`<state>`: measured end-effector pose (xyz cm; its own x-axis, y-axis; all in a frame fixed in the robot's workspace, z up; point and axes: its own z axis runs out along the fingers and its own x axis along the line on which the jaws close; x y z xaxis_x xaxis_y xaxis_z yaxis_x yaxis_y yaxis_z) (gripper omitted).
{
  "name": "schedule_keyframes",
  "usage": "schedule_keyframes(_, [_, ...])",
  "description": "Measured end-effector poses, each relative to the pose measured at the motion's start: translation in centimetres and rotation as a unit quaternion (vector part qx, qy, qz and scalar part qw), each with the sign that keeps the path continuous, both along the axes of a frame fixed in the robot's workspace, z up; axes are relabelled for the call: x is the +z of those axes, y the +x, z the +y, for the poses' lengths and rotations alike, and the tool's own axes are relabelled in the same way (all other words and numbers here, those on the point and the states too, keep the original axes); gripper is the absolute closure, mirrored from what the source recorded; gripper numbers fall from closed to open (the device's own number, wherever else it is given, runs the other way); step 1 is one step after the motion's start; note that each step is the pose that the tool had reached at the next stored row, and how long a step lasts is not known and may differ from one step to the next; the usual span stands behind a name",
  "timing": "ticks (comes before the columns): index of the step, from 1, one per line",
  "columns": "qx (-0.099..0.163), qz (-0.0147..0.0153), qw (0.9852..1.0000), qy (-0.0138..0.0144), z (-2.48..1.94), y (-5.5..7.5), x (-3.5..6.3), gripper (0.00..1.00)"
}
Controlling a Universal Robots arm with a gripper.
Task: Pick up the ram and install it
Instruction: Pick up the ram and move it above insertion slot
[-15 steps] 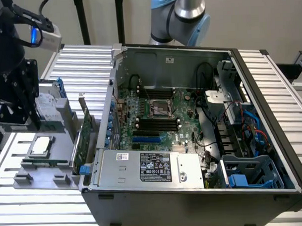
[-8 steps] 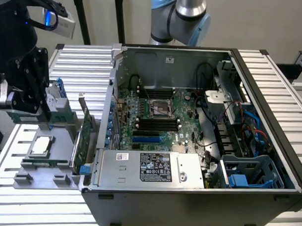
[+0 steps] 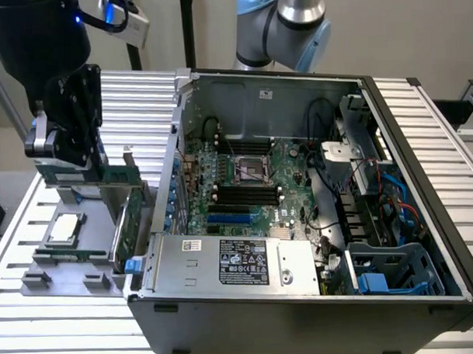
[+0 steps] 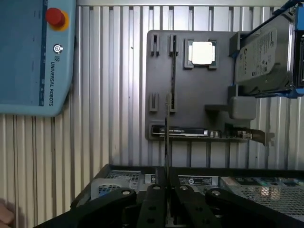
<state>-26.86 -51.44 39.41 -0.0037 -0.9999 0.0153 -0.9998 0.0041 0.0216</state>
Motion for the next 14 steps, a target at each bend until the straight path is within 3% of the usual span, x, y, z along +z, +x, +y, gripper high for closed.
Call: schedule_keyframes(14, [0.0, 0.0, 1.0, 0.0001, 0.52, 6.3, 0.16, 1.0])
